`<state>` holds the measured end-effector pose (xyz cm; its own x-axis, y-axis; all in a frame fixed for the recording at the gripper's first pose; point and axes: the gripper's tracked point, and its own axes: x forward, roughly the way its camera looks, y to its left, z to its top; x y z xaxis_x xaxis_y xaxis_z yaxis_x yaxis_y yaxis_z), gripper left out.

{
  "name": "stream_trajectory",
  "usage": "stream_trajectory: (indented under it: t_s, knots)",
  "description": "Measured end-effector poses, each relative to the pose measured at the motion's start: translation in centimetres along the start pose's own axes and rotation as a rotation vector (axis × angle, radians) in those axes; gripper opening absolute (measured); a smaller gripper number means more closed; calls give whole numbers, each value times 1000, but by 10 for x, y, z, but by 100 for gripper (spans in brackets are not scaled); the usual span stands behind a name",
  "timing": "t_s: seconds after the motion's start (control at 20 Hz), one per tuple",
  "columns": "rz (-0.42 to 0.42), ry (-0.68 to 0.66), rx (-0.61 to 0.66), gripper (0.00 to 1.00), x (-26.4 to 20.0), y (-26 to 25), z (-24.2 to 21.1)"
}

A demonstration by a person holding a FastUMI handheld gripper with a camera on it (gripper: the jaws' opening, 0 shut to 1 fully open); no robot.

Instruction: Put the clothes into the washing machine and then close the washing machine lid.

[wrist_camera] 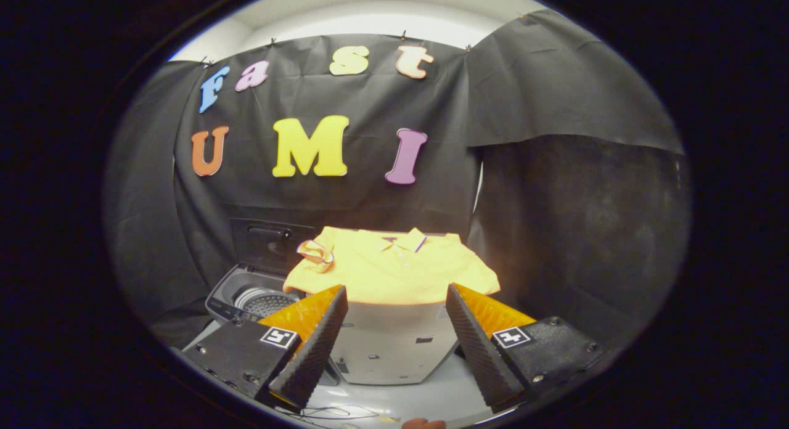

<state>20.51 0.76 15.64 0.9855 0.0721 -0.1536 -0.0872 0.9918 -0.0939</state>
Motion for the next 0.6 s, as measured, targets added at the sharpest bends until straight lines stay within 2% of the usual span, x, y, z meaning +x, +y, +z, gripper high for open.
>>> stream_trajectory:
  t_s: [0.3, 0.6]
  knots:
    - [37, 101, -31, 100, 71, 7, 14]
    - [39, 230, -56, 100, 146, -2, 8]
